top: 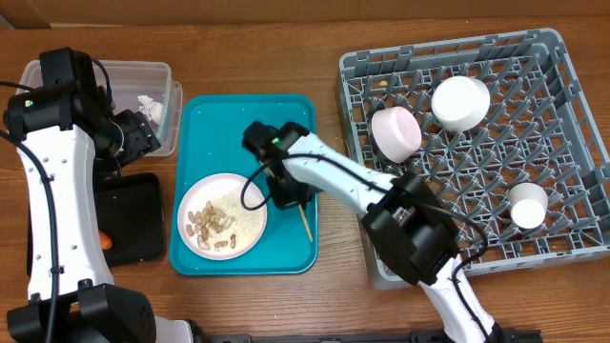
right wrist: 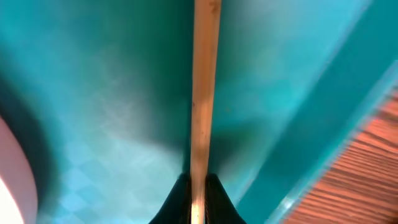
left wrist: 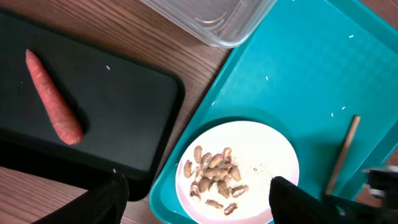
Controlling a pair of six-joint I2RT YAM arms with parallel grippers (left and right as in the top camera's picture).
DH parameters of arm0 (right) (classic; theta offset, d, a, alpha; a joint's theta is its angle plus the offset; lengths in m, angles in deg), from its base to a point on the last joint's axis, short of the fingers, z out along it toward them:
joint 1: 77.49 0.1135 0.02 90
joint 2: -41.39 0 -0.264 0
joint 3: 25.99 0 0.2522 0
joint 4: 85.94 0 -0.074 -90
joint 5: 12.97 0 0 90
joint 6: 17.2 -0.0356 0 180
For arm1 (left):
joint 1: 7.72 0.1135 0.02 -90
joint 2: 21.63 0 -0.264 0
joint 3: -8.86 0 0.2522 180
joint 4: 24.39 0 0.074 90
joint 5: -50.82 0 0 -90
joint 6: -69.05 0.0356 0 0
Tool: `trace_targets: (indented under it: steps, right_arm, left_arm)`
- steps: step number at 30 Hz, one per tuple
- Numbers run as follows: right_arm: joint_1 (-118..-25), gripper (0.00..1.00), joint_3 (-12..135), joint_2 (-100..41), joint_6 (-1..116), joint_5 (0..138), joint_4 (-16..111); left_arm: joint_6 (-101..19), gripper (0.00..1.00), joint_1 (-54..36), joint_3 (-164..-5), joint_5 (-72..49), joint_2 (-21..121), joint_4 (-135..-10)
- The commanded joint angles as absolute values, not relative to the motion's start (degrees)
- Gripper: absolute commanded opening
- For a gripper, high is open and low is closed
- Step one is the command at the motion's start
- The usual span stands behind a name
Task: Sort waste into correct bins and load items into the dishwasher
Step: 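Grasp the second chopstick and drop it into the rack, then reach the left gripper to the white plate and grasp its rim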
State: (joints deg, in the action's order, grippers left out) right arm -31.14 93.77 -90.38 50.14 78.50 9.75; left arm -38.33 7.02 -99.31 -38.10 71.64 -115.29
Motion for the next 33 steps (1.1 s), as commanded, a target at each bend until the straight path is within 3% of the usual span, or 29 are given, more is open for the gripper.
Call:
trace_targets:
  steps: [1, 8, 14, 27, 28, 31, 33]
  right_arm:
    - [-35.9, 0.04, 96.9, -80.3, 50.7, 79.3, 8.4]
    - [-43.6, 0.04, 96.9, -67.6, 58.5, 79.6, 0.9]
    - [-50.2, 0.04, 96.0, -65.7, 61.4, 84.3, -10.7]
    - [-52.1, 0.04, 77.6, -65.8, 63.7, 76.9, 1.2]
    - [-52.1, 0.05, 77.1, -65.8, 63.7, 76.9, 1.5]
    - [-52.1, 0.29, 76.1, -65.8, 63.7, 76.9, 2.8]
    - [-52.1, 0.31, 76.2, -65.7, 63.6, 76.9, 3.2]
  left_arm:
    - [-37.2, 0.75, 6.4, -99.9, -37.6, 71.7, -115.5]
    - [-37.3, 0.75, 2.1, -99.9, -35.6, 71.7, -115.4]
    - [-37.9, 0.75, -3.5, -99.7, -35.7, 72.4, -115.4]
    - [-39.4, 0.74, -13.3, -99.4, -35.1, 77.4, -116.9]
    - [-39.4, 0.74, -13.9, -99.4, -35.1, 77.6, -117.1]
    - [-39.4, 0.74, -16.2, -98.2, -35.1, 78.1, -117.4]
    - [-39.4, 0.74, -17.1, -96.5, -35.1, 78.1, -117.2]
